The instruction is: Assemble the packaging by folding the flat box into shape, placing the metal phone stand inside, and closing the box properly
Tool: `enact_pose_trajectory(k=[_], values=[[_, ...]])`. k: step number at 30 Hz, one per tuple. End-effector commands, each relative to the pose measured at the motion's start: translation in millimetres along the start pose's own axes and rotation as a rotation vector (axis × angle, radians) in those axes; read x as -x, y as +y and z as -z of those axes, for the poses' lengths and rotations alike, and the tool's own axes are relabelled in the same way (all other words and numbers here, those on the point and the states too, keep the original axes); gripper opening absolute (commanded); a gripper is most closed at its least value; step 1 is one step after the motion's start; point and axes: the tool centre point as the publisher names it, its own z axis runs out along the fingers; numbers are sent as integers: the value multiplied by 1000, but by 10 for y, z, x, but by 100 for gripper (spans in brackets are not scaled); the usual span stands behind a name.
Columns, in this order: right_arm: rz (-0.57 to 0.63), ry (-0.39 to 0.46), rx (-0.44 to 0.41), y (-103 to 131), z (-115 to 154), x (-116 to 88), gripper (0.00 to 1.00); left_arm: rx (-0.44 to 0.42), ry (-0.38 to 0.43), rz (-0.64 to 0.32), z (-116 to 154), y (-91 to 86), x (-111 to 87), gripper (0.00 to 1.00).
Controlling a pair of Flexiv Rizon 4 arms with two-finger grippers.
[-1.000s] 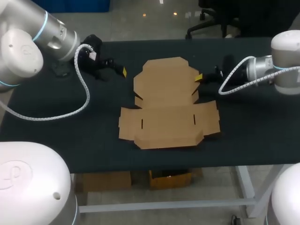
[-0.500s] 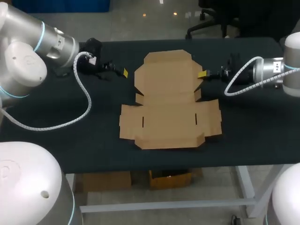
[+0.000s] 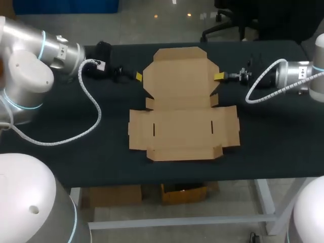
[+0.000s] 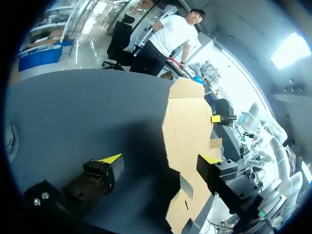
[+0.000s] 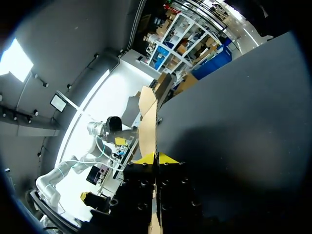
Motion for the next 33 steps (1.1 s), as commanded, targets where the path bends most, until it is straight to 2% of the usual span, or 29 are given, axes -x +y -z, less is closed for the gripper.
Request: enact_pose_trajectory(k=[1,12,23,33], values=[[10,9,5,-1,22,-28,0,0,59,-16,-124,-38,63,100],[29,19,16,18,43,-83,0,-3,100,-32,-193,-85,2,100],[62,53,36,50,13,-156,0,-9,213,-74,-309,-101,-176,100],[93,77,50,91,-8,-244,0,-23,284,-107,-409,-147,-361,100]])
